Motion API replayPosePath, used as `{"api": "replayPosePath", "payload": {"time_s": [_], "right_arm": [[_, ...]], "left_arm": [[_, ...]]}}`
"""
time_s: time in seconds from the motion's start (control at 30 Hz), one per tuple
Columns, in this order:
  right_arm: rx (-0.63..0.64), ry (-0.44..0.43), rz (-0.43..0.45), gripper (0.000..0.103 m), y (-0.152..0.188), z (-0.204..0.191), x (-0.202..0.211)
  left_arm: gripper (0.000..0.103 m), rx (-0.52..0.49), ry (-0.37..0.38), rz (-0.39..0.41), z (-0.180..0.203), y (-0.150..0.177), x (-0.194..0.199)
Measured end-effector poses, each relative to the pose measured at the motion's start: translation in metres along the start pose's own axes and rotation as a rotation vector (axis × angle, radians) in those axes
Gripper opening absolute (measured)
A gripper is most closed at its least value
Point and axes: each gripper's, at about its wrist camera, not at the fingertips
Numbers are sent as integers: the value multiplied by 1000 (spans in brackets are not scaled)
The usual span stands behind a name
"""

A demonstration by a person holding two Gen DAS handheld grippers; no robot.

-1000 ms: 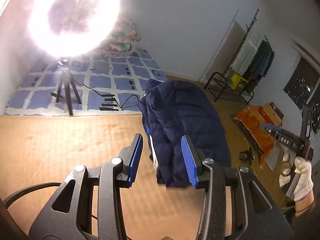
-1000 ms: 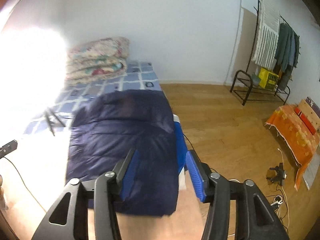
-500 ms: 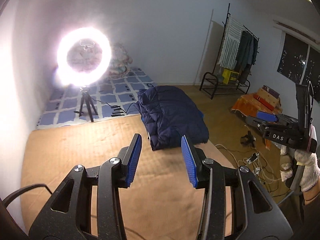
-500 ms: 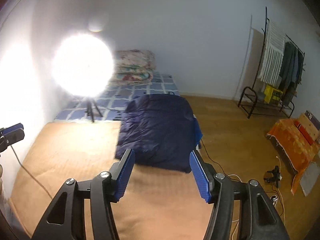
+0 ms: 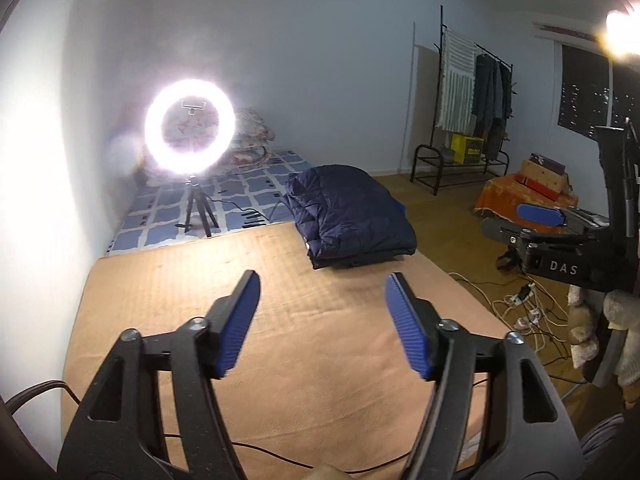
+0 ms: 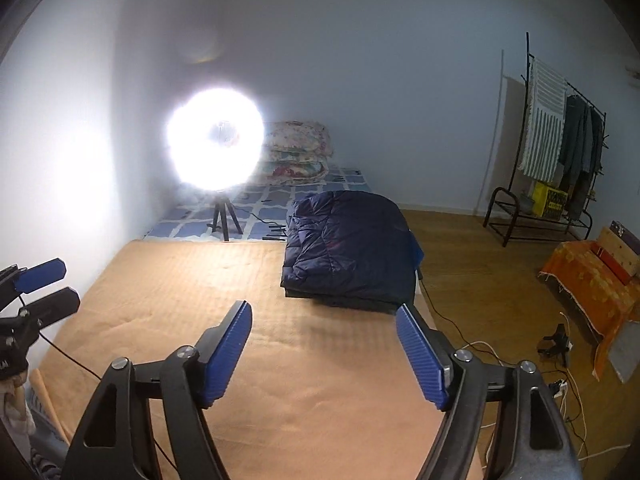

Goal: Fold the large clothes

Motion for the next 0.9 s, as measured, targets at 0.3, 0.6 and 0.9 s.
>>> {"api": "replayPosePath", "payload": {"time_s": [0.3,0.6,0.9], "right_arm": [[29,80,31,97,18,-9,4],[10,143,55,103,29,-11,5],[-36,165,65,103,39,-9,0]], "left_arm": [[91,2,-10,19,-5,20,-2],[103,-12,-43,67,0,27,7],[103,-29,-123,62,-1,39,-1]]}}
Point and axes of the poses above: each gripper's, at about its wrist camera, not at the fingertips, and x roughly against the way its jaws point, z to its right, y to its underside, and after that the axes turned 15 degrees about x, right-handed
